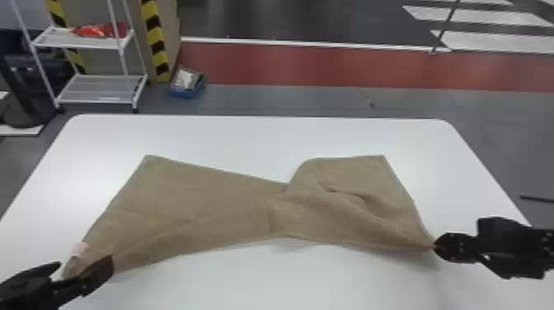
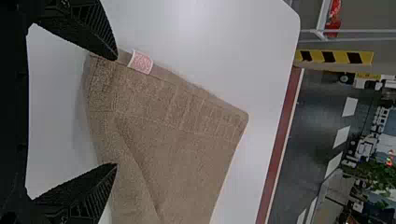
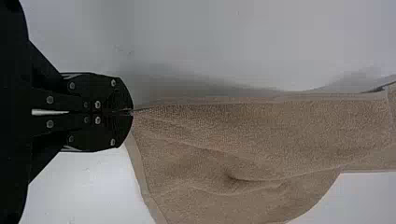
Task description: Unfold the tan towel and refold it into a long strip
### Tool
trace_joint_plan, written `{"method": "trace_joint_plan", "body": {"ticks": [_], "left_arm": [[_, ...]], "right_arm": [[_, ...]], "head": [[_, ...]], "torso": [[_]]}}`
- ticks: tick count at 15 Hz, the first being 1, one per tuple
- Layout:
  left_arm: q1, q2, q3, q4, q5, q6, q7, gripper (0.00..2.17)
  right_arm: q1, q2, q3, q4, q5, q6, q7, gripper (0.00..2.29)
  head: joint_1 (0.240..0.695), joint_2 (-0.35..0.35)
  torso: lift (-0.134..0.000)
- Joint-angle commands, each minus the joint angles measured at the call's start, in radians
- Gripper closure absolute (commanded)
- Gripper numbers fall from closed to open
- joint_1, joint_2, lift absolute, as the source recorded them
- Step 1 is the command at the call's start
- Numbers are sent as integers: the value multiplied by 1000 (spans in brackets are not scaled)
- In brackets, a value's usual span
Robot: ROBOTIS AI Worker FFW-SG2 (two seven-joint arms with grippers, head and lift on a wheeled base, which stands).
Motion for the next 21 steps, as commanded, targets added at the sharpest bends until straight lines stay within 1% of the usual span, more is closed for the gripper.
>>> {"method": "trace_joint_plan", "body": {"ticks": [1,2,3,4,5,6,7,8,9,11,12,13,16,17,18,19,20,21], "left_arm": [[1,-3,14,0,-75,-2,-72,63],[0,-3,18,-3,-146,-11,-129,63],[-7,-3,18,-5,-248,-26,-195,66],[-14,-3,18,4,-383,-82,-267,73],[-19,-3,18,33,-494,-198,-321,80],[-19,9,18,61,-554,-287,-348,93],[-19,40,15,92,-609,-349,-388,147],[-19,63,7,115,-655,-398,-430,211],[-20,74,1,136,-698,-471,-476,269],[-14,92,0,167,-759,-646,-571,269],[-10,101,1,173,-790,-708,-609,269],[-7,117,3,175,-817,-751,-658,269],[-7,163,14,170,-842,-809,-850,269],[-11,173,10,170,-862,-809,-901,269],[-17,179,4,171,-877,-809,-927,269],[-23,186,-5,179,-882,-809,-933,272],[-36,184,-14,194,-891,-815,-925,275],[-46,186,-25,211,-908,-830,-920,356]], "right_arm": [[-2,1,-4,-4,-15,11,-3,1477],[-2,1,-4,-4,-17,11,-3,1477],[-2,1,-4,-4,-18,11,-3,1477],[-2,1,-4,-4,-18,11,-3,1477],[-2,1,-2,-4,-18,8,-3,1477],[-2,0,-4,-3,-20,8,-4,1477],[-4,1,-2,-1,-20,8,-4,1477],[-7,1,0,-1,-20,11,-4,1477],[-8,3,1,-3,-20,11,-4,1477],[-8,4,1,-4,-18,14,-4,1477],[-8,6,0,-4,-18,18,-3,1477],[-7,6,-4,-4,-18,21,-3,1477],[-5,9,-8,-4,-18,21,-4,1477],[-4,10,-8,-4,-18,21,-4,1477],[-4,12,-8,-3,-18,21,-4,1477],[-4,14,-8,-3,-18,21,-4,1477],[-2,17,-7,-4,-18,21,-4,1477],[-2,18,-7,-7,-18,21,-4,1477]], "head": [[695,-121],[695,-126],[695,-122],[695,-117],[695,-106],[695,-92],[695,-70],[695,-36],[695,-27],[695,-23],[695,-30],[695,-51],[695,-78],[695,-89],[695,-97],[695,-104],[695,-104],[695,-104]], "torso": [[-123],[-123],[-123],[-123],[-123],[-123],[-123],[-123],[-123],[-123],[-123],[-123],[-123],[-123],[-123],[-123],[-123],[-123]]}}
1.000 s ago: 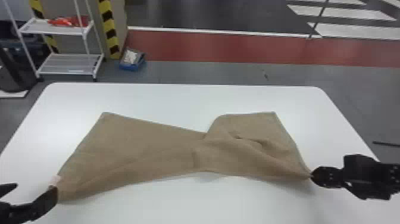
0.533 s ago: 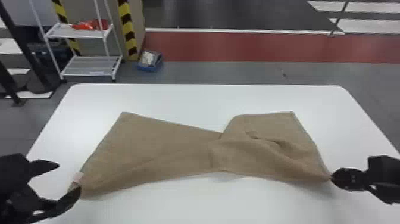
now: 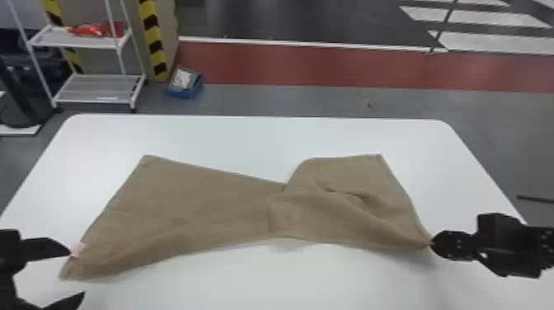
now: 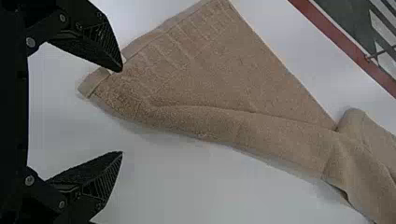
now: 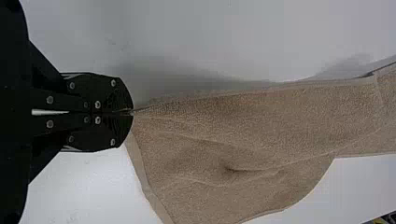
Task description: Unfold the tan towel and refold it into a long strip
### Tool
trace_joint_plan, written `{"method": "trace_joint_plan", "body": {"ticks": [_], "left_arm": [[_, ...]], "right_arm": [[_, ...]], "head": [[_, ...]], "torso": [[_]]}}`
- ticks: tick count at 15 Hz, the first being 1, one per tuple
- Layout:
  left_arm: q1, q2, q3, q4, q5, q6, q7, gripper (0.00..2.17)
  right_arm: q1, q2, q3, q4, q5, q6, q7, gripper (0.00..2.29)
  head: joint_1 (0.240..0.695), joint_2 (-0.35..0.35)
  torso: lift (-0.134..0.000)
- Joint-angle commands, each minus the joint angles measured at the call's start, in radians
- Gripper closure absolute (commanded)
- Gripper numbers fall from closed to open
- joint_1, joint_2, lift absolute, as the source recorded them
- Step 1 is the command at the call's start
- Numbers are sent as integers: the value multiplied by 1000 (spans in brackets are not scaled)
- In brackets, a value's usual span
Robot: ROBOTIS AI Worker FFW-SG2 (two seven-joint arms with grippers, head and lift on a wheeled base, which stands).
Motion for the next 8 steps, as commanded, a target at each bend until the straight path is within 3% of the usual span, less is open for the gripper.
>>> {"method": "trace_joint_plan", "body": {"ticks": [1,7,8], "left_arm": [[-28,0,-28,45,-48,-25,7,394],[-60,5,-62,131,-120,-68,30,414],[-66,9,-62,140,-120,-65,35,529]], "right_arm": [[2,3,-1,-9,0,3,0,1477],[11,3,-21,-16,0,0,2,1477],[11,3,-21,-16,0,3,2,1477]], "head": [[695,-103],[695,-112],[695,-111]], "torso": [[-123],[-123],[-123]]}}
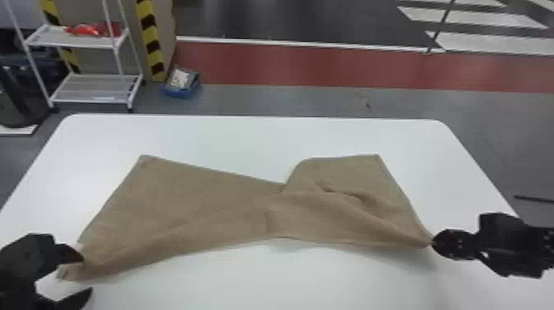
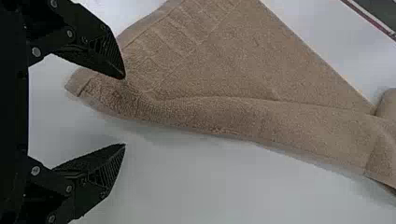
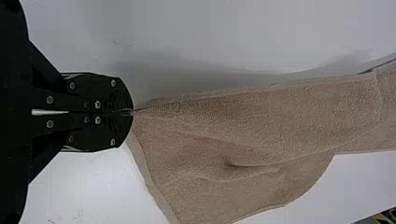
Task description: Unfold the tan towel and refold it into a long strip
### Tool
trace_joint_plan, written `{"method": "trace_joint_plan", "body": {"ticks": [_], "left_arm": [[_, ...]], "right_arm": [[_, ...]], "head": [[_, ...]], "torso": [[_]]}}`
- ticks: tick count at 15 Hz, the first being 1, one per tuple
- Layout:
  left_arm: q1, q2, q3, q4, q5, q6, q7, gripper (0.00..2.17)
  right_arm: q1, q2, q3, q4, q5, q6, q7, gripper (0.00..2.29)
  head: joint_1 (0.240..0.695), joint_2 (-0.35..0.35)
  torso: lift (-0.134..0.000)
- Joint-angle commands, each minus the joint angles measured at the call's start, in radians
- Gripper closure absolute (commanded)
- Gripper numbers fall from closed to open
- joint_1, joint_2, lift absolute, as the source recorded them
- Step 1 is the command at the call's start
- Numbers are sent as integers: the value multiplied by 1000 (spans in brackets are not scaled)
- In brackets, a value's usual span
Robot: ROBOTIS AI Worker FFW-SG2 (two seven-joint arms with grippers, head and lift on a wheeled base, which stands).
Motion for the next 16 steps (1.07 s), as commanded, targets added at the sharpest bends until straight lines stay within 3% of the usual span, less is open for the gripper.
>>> {"method": "trace_joint_plan", "body": {"ticks": [1,3,8,11,16], "left_arm": [[-12,5,2,22,-7,3,2,542],[-15,6,6,31,-14,3,3,623],[-20,8,6,40,-30,36,14,1612],[-20,8,20,-17,-33,88,-15,1615],[9,-1,118,-192,-7,153,-96,1622]], "right_arm": [[0,0,-1,0,0,2,0,1477],[0,0,-1,0,0,2,0,1477],[-7,-2,-15,0,-8,2,1,1477],[-15,-3,-52,0,-29,8,12,1477],[-10,-8,-174,-3,-106,-7,52,1477]], "head": [[695,-109],[695,-102],[695,-85],[695,-85],[695,-102]], "torso": [[-123],[-123],[-123],[-123],[-123]]}}
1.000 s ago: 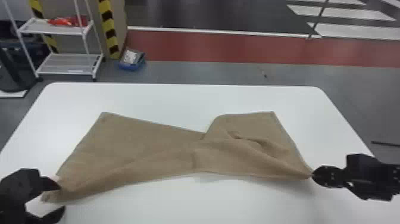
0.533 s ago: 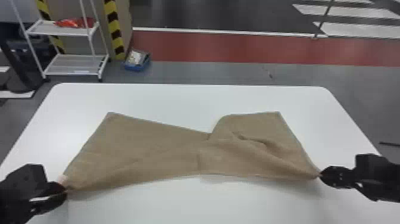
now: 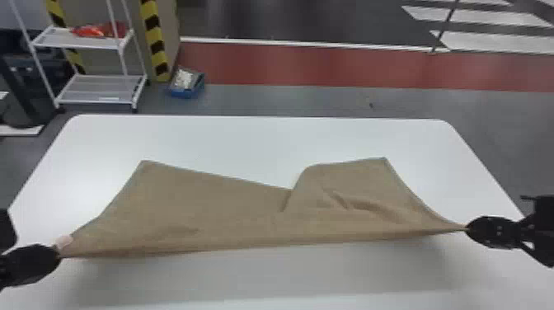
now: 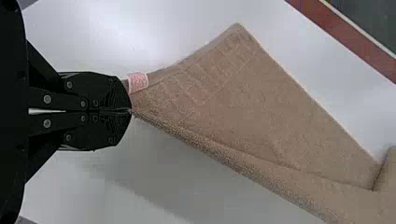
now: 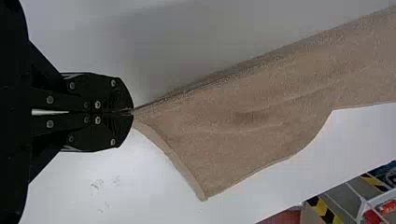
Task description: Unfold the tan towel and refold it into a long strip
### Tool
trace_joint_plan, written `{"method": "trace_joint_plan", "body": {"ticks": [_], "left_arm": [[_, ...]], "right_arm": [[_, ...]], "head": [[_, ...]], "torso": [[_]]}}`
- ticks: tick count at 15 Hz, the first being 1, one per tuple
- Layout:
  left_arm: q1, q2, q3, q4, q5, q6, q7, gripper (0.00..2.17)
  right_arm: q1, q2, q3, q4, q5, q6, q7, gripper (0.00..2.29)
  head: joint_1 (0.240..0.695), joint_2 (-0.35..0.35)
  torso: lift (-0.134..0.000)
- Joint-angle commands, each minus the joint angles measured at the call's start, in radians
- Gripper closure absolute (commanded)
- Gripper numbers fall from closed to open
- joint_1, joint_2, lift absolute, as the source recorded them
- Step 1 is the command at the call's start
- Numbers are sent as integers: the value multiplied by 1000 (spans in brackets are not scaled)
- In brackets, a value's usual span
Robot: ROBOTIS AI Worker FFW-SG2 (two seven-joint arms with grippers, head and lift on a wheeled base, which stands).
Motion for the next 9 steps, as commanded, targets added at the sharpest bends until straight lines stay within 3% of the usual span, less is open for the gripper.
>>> {"method": "trace_joint_plan", "body": {"ticks": [1,5,8,9], "left_arm": [[13,-4,48,-61,17,24,-29,1622],[13,-15,71,-159,75,73,-33,1625],[-74,-36,21,-202,105,128,11,1831],[-125,-35,-21,-199,97,180,34,1831]], "right_arm": [[9,-1,-51,-4,-38,-15,14,1477],[-27,0,-93,-36,-148,34,24,1477],[-132,14,-39,-74,-183,173,9,1480],[-192,18,10,-73,-179,249,-2,1636]], "head": [[695,-111],[695,-118],[695,-121],[695,-121]], "torso": [[-123],[-123],[-123],[-123]]}}
